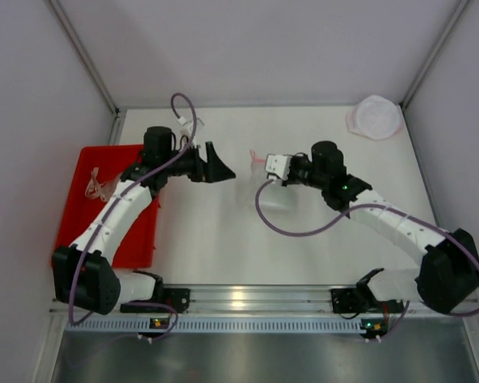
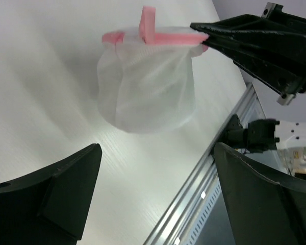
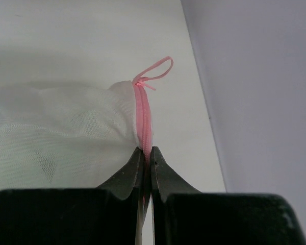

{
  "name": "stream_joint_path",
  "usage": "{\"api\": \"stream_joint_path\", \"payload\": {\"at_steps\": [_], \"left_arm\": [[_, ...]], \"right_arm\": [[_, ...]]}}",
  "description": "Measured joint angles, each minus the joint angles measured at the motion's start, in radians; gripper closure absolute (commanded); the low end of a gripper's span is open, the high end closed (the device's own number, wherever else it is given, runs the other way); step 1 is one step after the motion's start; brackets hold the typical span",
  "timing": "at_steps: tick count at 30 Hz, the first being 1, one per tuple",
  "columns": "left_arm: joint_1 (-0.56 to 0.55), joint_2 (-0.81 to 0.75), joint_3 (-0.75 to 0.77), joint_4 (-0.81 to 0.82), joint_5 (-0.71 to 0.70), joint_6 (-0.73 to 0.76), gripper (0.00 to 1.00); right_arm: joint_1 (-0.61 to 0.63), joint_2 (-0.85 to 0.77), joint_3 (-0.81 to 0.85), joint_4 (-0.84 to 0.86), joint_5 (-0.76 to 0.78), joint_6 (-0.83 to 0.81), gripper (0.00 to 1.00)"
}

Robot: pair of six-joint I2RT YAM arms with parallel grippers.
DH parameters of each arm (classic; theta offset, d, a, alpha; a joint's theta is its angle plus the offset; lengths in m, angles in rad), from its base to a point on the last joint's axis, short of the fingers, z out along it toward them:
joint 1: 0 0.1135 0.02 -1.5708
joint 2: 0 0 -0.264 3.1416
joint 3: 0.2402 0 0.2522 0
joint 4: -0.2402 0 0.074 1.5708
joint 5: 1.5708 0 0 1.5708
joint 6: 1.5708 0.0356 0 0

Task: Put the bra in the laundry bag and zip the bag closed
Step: Place the laundry bag at the center of the board.

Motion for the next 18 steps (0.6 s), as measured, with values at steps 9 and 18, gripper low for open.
{"api": "stream_joint_path", "payload": {"at_steps": [9,18], "left_arm": [[0.19,-0.014,0.081,0.0,-0.031,0.04,0.02],[0.268,-0.126,0.027,0.0,-0.135,0.078,0.02]], "right_arm": [[-0.101,0.487,0.433,0.246,0.118,-0.159,1.0],[-0.091,0.992,0.71,0.561,0.215,-0.462,0.82]]}}
